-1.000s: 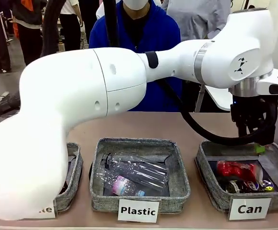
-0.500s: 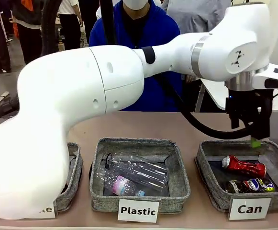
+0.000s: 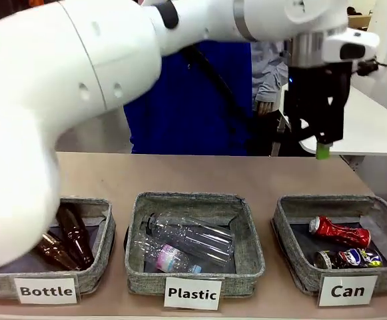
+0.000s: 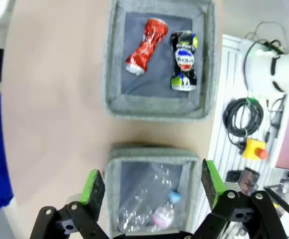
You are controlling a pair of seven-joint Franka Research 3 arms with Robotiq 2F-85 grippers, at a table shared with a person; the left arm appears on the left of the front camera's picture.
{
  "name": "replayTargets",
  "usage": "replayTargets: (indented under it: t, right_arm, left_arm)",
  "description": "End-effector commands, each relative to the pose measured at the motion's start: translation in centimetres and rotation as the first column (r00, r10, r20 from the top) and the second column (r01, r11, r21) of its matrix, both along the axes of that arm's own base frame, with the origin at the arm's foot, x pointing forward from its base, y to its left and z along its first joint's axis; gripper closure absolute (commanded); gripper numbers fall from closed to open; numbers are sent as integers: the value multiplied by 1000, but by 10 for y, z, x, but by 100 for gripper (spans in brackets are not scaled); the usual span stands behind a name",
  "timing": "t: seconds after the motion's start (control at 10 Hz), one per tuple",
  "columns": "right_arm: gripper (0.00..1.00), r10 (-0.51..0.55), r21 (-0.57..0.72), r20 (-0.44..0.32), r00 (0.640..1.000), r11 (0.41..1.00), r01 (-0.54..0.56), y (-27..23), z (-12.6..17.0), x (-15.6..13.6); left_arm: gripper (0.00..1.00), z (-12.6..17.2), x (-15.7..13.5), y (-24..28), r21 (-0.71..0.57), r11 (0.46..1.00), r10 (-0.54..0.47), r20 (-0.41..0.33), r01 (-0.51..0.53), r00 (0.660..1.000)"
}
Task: Sort the can waste into the basket.
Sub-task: Pick up the can waste from the table and place it in the right Fabric basket.
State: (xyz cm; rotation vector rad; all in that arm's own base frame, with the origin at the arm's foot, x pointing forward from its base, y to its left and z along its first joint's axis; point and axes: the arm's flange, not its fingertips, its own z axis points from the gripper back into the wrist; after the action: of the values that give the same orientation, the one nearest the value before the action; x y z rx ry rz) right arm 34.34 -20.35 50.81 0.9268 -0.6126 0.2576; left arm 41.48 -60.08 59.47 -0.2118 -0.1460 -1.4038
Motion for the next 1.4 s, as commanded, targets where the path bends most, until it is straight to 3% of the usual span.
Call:
replayTargets:
  t: [0.0, 0.1, 0.2, 0.4, 0.5, 0.6, 0.8, 0.9, 1.0, 1.1, 1.3]
  right_arm:
    - [0, 70, 59, 70, 995, 995, -75, 30, -4, 39]
    - [0, 121, 56, 59, 991, 991, -124, 51, -6, 57]
    - [0, 151, 58, 32, 988, 987, -153, 66, -8, 68]
    - [0, 206, 91, 16, 978, 974, -207, 86, -9, 80]
    - [0, 227, 112, 11, 974, 967, -227, 97, -12, 82]
    - [0, 261, 123, -9, 965, 958, -258, 107, -15, 83]
    - [0, 355, 178, -91, 930, 925, -336, 139, -25, 86]
    - [0, 310, 266, -133, 941, 926, -268, 162, -29, 92]
    - [0, 252, 382, -213, 944, 911, -157, 182, -26, 93]
    - [0, 177, 402, -336, 925, 915, -29, 199, -27, 92]
    - [0, 135, 411, -481, 866, 907, 87, 219, -32, 87]
  left_arm:
    - [0, -31, -52, 91, -15, 998, 63, -46, -64, 997]
    - [0, -39, -69, 121, 32, 998, 60, -93, -57, 994]
    - [0, -46, -82, 141, 163, 986, 53, -142, -29, 988]
    - [0, -49, -93, 173, 221, 974, 89, -144, -55, 986]
    - [0, -42, -92, 192, 97, 986, 145, -120, -134, 982]
    - [0, -35, -86, 214, -19, 966, 255, -109, -259, 961]
    - [0, -25, -79, 270, -176, 894, 384, -176, -412, 906]
    - [0, -21, -73, 314, -299, 757, 500, -308, -581, 809]
    - [0, -14, -56, 357, -317, 552, 585, -513, -772, 628]
    - [0, -9, -38, 400, -251, 332, 566, -718, -909, 405]
    - [0, -26, -19, 454, -150, 242, 489, -835, -959, 254]
